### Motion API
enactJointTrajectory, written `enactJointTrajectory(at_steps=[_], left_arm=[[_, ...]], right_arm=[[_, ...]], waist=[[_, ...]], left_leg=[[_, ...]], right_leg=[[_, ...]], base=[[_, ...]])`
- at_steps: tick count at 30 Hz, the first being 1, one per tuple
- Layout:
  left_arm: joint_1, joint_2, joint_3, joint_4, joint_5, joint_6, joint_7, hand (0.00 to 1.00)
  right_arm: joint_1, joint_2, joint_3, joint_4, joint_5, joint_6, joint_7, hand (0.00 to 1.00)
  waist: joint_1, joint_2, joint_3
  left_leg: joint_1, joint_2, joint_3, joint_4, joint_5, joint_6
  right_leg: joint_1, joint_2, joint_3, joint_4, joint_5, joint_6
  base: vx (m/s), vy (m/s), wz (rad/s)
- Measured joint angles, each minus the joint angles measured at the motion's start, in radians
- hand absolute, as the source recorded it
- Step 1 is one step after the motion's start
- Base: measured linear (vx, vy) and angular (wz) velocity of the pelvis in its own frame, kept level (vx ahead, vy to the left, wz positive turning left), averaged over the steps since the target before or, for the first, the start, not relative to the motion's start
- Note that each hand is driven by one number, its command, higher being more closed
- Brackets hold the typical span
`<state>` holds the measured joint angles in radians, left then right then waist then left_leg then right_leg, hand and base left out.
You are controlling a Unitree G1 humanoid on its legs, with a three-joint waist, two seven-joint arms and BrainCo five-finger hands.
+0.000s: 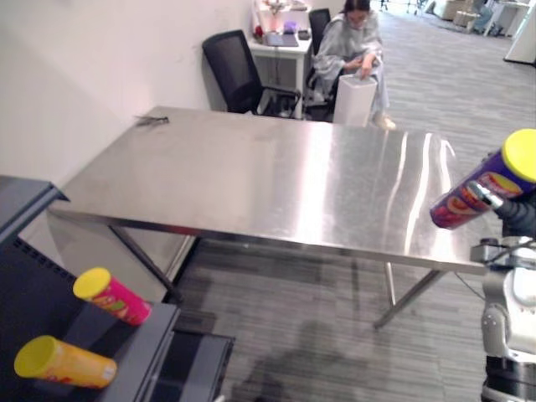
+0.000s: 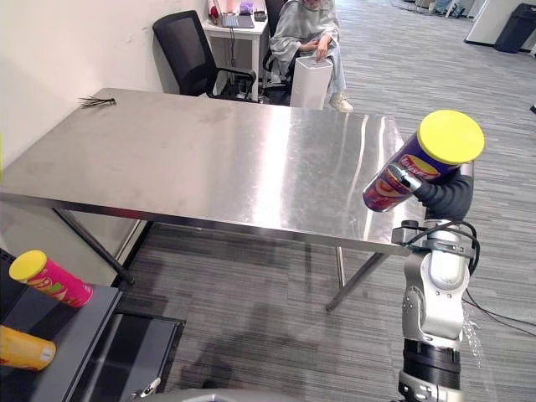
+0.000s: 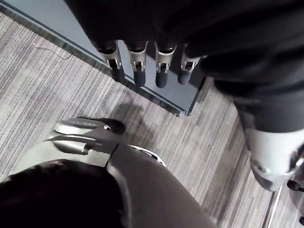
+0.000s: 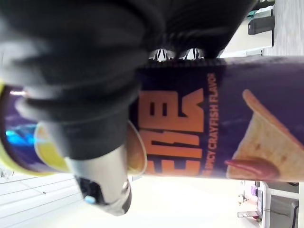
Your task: Put the gum and the chips on the shelf.
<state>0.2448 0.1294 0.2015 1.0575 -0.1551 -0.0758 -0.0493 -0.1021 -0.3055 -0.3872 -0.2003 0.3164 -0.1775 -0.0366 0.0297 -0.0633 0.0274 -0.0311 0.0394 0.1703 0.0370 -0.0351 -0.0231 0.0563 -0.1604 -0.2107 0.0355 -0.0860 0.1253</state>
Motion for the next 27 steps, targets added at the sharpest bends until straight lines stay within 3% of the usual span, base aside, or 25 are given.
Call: enactJointTrajectory(at_steps=[5, 10, 13, 15, 16, 17, 19, 20, 24, 27], left_arm=[[0.000, -0.002, 0.000, 0.000, 0.000, 0.001, -0.002, 0.00], [-0.006, -0.010, 0.000, -0.012, -0.041, 0.003, -0.007, 0.00], [-0.012, -0.017, -0.003, -0.034, -0.077, 0.007, -0.020, 0.00], [-0.003, -0.035, -0.001, -0.046, -0.077, 0.013, -0.022, 0.00], [-0.005, -0.041, 0.000, -0.047, -0.077, 0.013, -0.019, 0.00], [-0.012, -0.039, 0.002, -0.048, -0.077, 0.011, -0.017, 0.00], [-0.011, -0.053, 0.005, -0.048, -0.080, 0.014, -0.017, 0.00], [0.001, -0.057, 0.008, -0.050, -0.080, 0.014, -0.017, 0.00], [0.042, -0.082, 0.085, -0.060, -0.113, 0.014, -0.012, 0.00], [0.031, -0.104, 0.090, -0.060, -0.115, 0.015, -0.014, 0.00]], right_arm=[[0.033, 0.051, 0.000, -0.002, 0.001, 0.000, -0.001, 1.00], [0.031, 0.084, 0.093, -0.002, 0.017, 0.000, 0.000, 1.00], [-0.003, 0.089, 0.178, -0.002, 0.059, 0.000, 0.003, 1.00], [-0.029, 0.088, 0.199, -0.002, 0.058, 0.000, 0.002, 1.00], [-0.039, 0.086, 0.191, -0.007, 0.057, 0.000, -0.001, 1.00], [-0.044, 0.086, 0.155, -0.018, 0.056, -0.001, -0.003, 1.00], [-0.073, 0.089, 0.104, -0.018, 0.055, -0.002, -0.018, 1.00], [-0.087, 0.088, 0.089, -0.018, 0.055, -0.004, -0.029, 1.00], [-0.095, 0.087, 0.081, -0.015, 0.054, -0.006, -0.047, 1.00], [-0.095, 0.087, 0.075, -0.015, 0.043, -0.005, -0.045, 1.00]], waist=[[0.000, 0.005, 0.003], [0.001, 0.032, 0.042], [0.015, 0.048, 0.098], [0.029, 0.072, 0.113], [0.029, 0.084, 0.115], [0.028, 0.079, 0.115], [0.029, 0.087, 0.125], [0.028, 0.087, 0.123], [0.026, 0.110, 0.112], [0.026, 0.130, 0.099]], left_leg=[[-0.006, 0.006, -0.004, 0.035, -0.011, 0.000], [-0.100, 0.036, -0.076, 0.229, -0.079, -0.010], [-0.154, 0.045, -0.146, 0.244, -0.048, -0.025], [-0.184, 0.045, -0.164, 0.198, -0.028, -0.033], [-0.190, 0.067, -0.125, 0.150, -0.032, -0.023], [-0.198, 0.106, -0.012, 0.140, -0.045, 0.044], [-0.229, 0.168, 0.187, 0.247, -0.030, 0.073], [-0.216, 0.172, 0.262, 0.309, -0.027, 0.078], [-0.116, 0.242, 0.320, 0.420, -0.065, 0.031], [-0.030, 0.263, 0.313, 0.293, -0.055, -0.019]], right_leg=[[0.000, 0.000, -0.003, 0.029, -0.008, -0.008], [-0.026, 0.014, -0.057, 0.169, -0.080, -0.030], [-0.063, 0.025, -0.121, 0.239, -0.100, -0.056], [-0.083, 0.028, -0.176, 0.264, -0.111, -0.073], [-0.064, 0.034, -0.239, 0.224, -0.109, -0.080], [-0.047, 0.019, -0.323, 0.175, -0.090, -0.107], [-0.042, -0.017, -0.434, 0.183, -0.093, -0.117], [-0.037, -0.051, -0.492, 0.183, -0.093, -0.117], [-0.014, -0.082, -0.659, 0.181, -0.075, -0.101], [-0.016, -0.095, -0.796, 0.197, -0.064, -0.084]], base=[[-0.01, 0.000, 0.02], [-0.12, -0.041, 0.32], [-0.23, -0.093, 0.66], [-0.21, -0.116, 0.91], [-0.19, -0.144, 1.61], [-0.20, -0.123, 1.80], [-0.24, -0.097, 1.76], [-0.18, -0.095, 1.60], [-0.07, -0.025, 1.43], [-0.07, 0.115, 1.47]])
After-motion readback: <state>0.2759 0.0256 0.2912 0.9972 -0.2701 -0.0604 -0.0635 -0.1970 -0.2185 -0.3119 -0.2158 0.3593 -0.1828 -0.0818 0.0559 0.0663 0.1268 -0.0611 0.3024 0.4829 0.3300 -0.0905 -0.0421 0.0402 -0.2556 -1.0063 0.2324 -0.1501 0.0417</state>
